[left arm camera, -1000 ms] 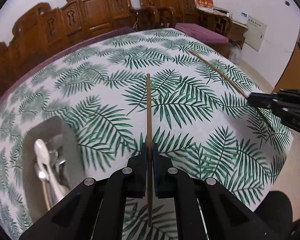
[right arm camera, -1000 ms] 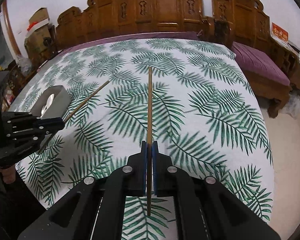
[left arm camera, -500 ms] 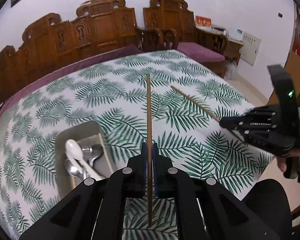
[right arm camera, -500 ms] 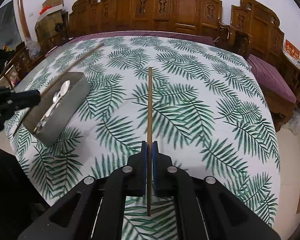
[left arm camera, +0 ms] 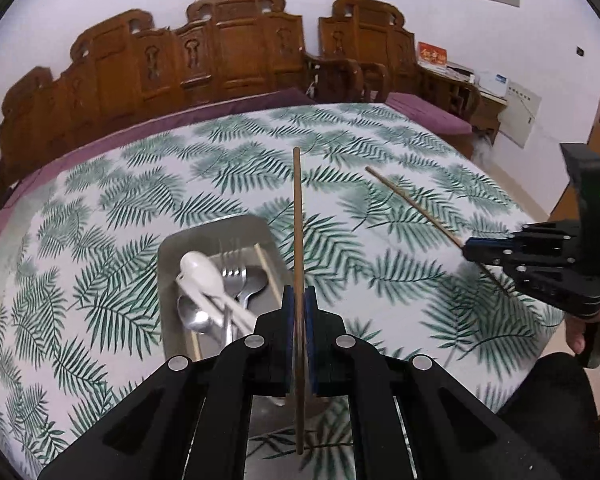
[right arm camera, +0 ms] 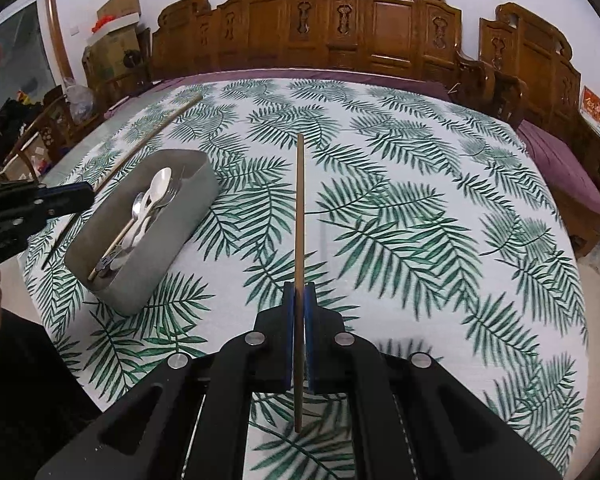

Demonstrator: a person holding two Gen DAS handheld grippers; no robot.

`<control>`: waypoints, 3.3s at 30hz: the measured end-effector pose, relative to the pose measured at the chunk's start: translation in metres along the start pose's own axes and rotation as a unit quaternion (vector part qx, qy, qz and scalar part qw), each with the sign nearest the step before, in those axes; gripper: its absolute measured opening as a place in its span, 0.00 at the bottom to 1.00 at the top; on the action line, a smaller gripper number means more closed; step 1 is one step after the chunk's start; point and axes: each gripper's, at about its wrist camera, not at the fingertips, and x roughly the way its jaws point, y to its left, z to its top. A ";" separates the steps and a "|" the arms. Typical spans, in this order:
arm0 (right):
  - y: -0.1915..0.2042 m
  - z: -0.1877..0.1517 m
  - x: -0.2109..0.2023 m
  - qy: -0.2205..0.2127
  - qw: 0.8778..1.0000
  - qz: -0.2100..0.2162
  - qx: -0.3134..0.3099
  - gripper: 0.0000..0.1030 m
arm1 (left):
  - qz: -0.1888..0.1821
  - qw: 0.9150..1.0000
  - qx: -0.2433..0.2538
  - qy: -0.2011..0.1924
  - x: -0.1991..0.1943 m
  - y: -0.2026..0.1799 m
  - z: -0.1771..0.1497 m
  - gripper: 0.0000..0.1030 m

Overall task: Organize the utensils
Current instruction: 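Carry the upright chopstick with the right tool over the grey tray, then lower the chopstick into the tray and open the right tool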

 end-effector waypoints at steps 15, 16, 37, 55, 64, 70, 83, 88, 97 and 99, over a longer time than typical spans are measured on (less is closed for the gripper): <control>0.017 0.002 0.019 0.016 1.000 0.011 -0.013 0.06 | 0.011 0.998 -0.032 0.047 0.036 0.036 -0.029 0.04; 0.017 0.001 0.020 0.018 1.000 0.011 -0.013 0.06 | 0.010 0.998 -0.034 0.049 0.038 0.038 -0.029 0.04; 0.064 0.022 0.014 0.007 0.999 0.044 -0.025 0.06 | 0.012 0.997 -0.078 0.015 0.021 0.065 -0.018 0.20; 0.128 0.047 0.043 0.013 0.995 0.098 -0.019 0.06 | 0.035 0.995 -0.087 -0.011 -0.003 0.095 -0.016 0.21; 0.147 0.055 0.067 0.031 0.994 0.108 -0.006 0.06 | 0.043 0.995 -0.094 -0.012 -0.005 0.104 -0.018 0.22; 0.154 0.054 0.083 0.043 0.993 0.108 0.011 0.06 | 0.044 0.995 -0.093 -0.010 -0.005 0.104 -0.018 0.24; 0.167 0.049 0.099 0.055 0.991 0.121 0.017 0.08 | 0.046 0.994 -0.096 -0.009 -0.004 0.105 -0.019 0.24; 0.166 0.049 0.092 0.041 0.992 0.119 0.009 0.08 | 0.045 0.994 -0.097 -0.007 -0.004 0.105 -0.019 0.25; 0.147 0.047 0.051 0.000 0.996 0.093 0.004 0.08 | 0.045 0.994 -0.098 -0.007 -0.007 0.099 -0.023 0.27; 0.140 0.045 0.040 -0.008 0.996 0.084 0.004 0.08 | 0.048 0.994 -0.096 -0.009 -0.010 0.095 -0.024 0.35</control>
